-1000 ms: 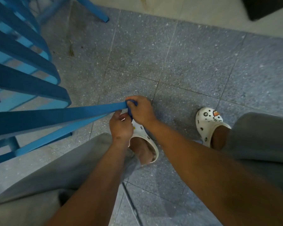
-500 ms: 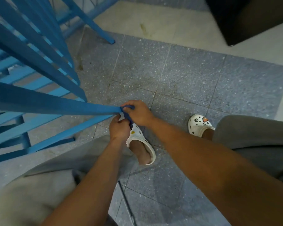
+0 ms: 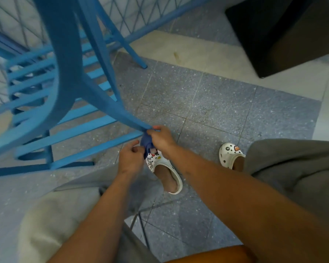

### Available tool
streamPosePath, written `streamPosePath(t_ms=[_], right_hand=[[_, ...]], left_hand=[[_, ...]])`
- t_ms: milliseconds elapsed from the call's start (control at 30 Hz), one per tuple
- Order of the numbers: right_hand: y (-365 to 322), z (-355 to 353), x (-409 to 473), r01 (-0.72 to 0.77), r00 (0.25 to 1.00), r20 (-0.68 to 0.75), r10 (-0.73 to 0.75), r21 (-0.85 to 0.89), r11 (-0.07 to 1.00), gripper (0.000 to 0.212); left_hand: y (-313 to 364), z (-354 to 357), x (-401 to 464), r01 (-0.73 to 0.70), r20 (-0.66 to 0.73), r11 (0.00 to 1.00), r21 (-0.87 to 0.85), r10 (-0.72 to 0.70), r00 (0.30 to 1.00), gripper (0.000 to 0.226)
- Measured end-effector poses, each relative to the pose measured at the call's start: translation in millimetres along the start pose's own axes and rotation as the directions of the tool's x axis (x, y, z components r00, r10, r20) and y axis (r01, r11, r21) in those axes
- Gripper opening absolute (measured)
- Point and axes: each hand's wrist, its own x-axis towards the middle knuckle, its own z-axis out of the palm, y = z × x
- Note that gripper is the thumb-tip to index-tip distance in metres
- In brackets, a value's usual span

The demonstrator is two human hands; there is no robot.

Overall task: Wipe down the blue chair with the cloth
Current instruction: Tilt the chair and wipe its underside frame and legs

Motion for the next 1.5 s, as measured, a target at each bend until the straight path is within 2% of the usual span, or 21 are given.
streamPosePath(t_ms=[100, 200, 300, 367, 433, 467, 533, 600, 667, 767, 900, 967, 1033, 1100, 1300, 1500], right_hand=[[-0.5, 9.6, -10.2, -0.056, 0.998, 0.009, 0.055, 0.119, 0.991, 0.019], [-4.4, 14.0, -23.9, -0.059, 0.998, -0.011, 0.061, 0.143, 0.988, 0.015], [-6.0, 18.6, -34.5, -0.052, 0.997, 0.055, 0.051, 0.023, 0.998, 0.014], [-6.0, 17.0, -34.8, 0.001, 0.994, 0.103, 0.024, -0.231, 0.973, 0.014], [-14.5, 9.5, -36.3, 0.159, 0.987, 0.100, -0.126, -0.508, 0.847, 0.010], [-20.5, 5.3, -38.7, 0.236, 0.968, 0.066, -0.243, -0.571, 0.786, 0.011], [-33.5, -0.5, -46.1, 0.382, 0.886, 0.032, -0.463, -0.618, 0.687, 0.032], [-46.8, 1.1, -52.1, 0.499, 0.788, 0.100, -0.608, -0.682, 0.534, 0.050], [-55.6, 5.5, -50.6, 0.534, 0.710, 0.151, -0.688, -0.751, 0.387, 0.048], [-63.5, 3.3, -42.2, 0.558, 0.633, 0.217, -0.743, -0.794, 0.243, 0.038], [-67.3, -3.3, -36.1, 0.558, 0.585, 0.305, -0.751, -0.824, 0.099, 0.039], [-74.0, -8.1, -32.7, 0.550, 0.598, 0.280, -0.751, -0.824, 0.132, 0.037], [-88.9, -16.2, -25.9, 0.508, 0.660, 0.230, -0.715, -0.838, 0.200, 0.036], [-107.1, -27.1, -12.8, 0.451, 0.699, 0.191, -0.690, -0.866, 0.217, 0.037], [-153.9, -52.1, 19.6, 0.345, 0.719, 0.104, -0.687, -0.912, 0.223, 0.041], [-176.3, -69.0, 37.4, 0.322, 0.732, 0.069, -0.678, -0.912, 0.255, 0.042]], left_hand=[[4.3, -6.9, -6.4, -0.025, -0.034, 0.997, -0.069, 0.023, 0.999, 0.019], [6.2, -7.1, -11.3, -0.039, -0.022, 0.989, -0.140, 0.036, 0.999, 0.018], [-1.9, -6.1, -7.6, -0.027, -0.070, 0.992, -0.126, 0.018, 0.997, 0.018], [-6.5, -6.3, -6.1, -0.002, -0.092, 0.991, -0.133, -0.011, 0.996, 0.007], [-9.2, -7.4, -6.1, 0.020, -0.082, 0.989, -0.144, -0.032, 0.996, 0.005], [-9.1, -9.0, -6.9, 0.021, -0.078, 0.991, -0.135, -0.031, 0.996, 0.006], [-9.8, -11.1, -5.0, 0.016, -0.075, 0.993, -0.118, -0.025, 0.997, 0.007], [-9.0, -12.5, -2.8, -0.002, -0.058, 0.994, -0.107, -0.005, 0.998, 0.008], [-8.4, -12.7, -1.5, -0.022, -0.046, 0.996, -0.087, 0.018, 0.999, 0.009], [-13.8, -10.9, 1.7, -0.042, -0.030, 0.997, -0.070, 0.040, 0.999, 0.010], [-22.4, -6.0, 4.1, -0.057, 0.011, 0.998, 0.008, 0.057, 0.998, 0.010], [-22.0, -0.8, 3.9, -0.074, 0.021, 0.997, 0.021, 0.074, 0.997, 0.016], [-20.6, 6.1, 4.3, -0.094, 0.022, 0.995, 0.016, 0.093, 0.995, 0.019], [-18.4, 13.3, 5.0, -0.103, 0.039, 0.995, 0.000, 0.103, 0.994, 0.017], [-14.4, 34.5, 13.7, -0.078, 0.054, 0.994, -0.082, 0.083, 0.995, 0.012], [-3.4, 49.9, 25.6, -0.059, 0.043, 0.982, -0.181, 0.068, 0.997, 0.011]])
